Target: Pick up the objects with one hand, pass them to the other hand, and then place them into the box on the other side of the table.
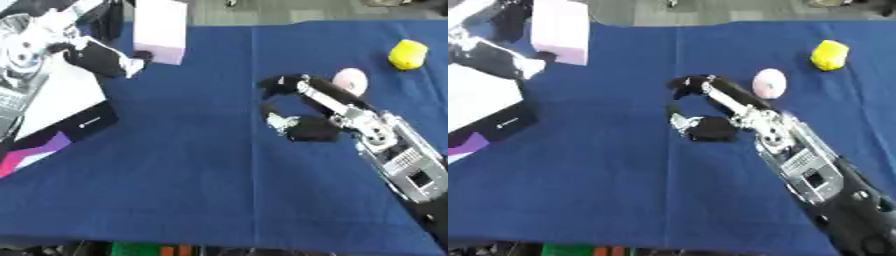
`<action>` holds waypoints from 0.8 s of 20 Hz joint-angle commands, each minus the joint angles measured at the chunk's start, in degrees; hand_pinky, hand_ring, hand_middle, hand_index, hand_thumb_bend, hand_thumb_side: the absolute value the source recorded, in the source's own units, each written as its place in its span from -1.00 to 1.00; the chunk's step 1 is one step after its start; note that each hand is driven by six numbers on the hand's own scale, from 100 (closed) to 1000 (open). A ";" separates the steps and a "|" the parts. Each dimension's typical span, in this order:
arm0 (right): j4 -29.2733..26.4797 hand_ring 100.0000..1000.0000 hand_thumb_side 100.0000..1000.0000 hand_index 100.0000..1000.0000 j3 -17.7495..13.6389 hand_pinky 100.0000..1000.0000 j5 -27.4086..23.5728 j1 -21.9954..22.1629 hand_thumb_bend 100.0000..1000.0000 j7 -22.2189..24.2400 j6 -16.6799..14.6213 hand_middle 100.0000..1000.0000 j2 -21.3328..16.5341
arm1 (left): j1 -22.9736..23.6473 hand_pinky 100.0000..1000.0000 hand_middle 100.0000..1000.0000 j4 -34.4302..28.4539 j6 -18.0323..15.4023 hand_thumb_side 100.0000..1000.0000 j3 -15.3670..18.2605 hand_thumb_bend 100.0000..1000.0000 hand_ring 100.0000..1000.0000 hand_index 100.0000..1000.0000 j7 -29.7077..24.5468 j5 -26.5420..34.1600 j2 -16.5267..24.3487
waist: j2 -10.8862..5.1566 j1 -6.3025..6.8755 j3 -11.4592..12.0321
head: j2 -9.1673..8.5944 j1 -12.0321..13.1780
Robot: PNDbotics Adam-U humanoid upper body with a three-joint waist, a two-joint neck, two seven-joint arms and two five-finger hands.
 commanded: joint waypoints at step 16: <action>-5.38 0.64 0.03 0.63 -4.23 0.76 -3.07 -0.86 -1.00 -7.53 1.86 0.33 -3.70 | 6.98 -0.21 -0.49 3.04 2.42 -1.00 6.05 -0.82 -0.31 -0.26 5.29 1.12 11.67 | -1.41 -0.23 -0.27 | 0.34 4.02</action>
